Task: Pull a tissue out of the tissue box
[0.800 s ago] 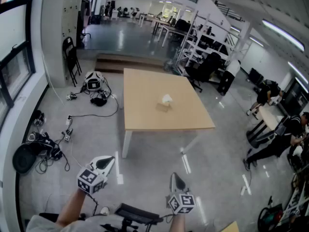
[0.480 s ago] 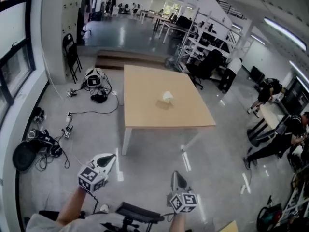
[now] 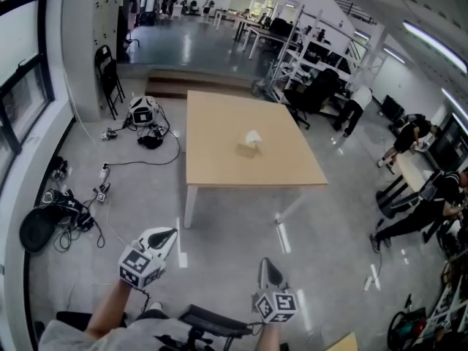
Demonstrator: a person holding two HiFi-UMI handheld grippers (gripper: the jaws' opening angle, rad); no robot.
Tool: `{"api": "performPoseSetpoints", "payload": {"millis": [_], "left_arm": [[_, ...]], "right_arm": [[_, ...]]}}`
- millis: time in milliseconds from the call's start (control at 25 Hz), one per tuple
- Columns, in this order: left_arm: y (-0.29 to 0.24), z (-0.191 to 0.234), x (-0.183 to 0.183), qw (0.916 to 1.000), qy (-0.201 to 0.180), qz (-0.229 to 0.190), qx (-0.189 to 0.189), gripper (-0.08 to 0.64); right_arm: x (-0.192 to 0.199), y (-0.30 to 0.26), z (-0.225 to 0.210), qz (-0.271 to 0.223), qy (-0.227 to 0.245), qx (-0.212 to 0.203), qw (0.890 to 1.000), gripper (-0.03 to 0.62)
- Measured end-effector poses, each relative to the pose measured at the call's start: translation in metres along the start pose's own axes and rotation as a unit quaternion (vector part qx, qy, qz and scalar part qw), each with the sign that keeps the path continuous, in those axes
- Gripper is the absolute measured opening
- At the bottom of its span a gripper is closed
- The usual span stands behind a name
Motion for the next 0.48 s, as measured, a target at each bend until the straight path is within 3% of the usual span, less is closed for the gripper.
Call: {"api": "performPoseSetpoints", "payload": {"millis": [480], "left_arm": [[-0.025, -0.022, -0.006, 1.0, -0.002, -0.002, 0.001, 0.006]], "right_arm": [[0.005, -0.002, -0.031, -0.005, -0.006, -0.003, 1.0, 0.002]]}}
Point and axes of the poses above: the fingertips, and each gripper's own axes: y backward along the fingers, z to its left, x out of its underside, the point moved 5 cm from there along y, backward along the fingers, and after that the axes turned 2 degrees about -y, right-handed, at the moved point
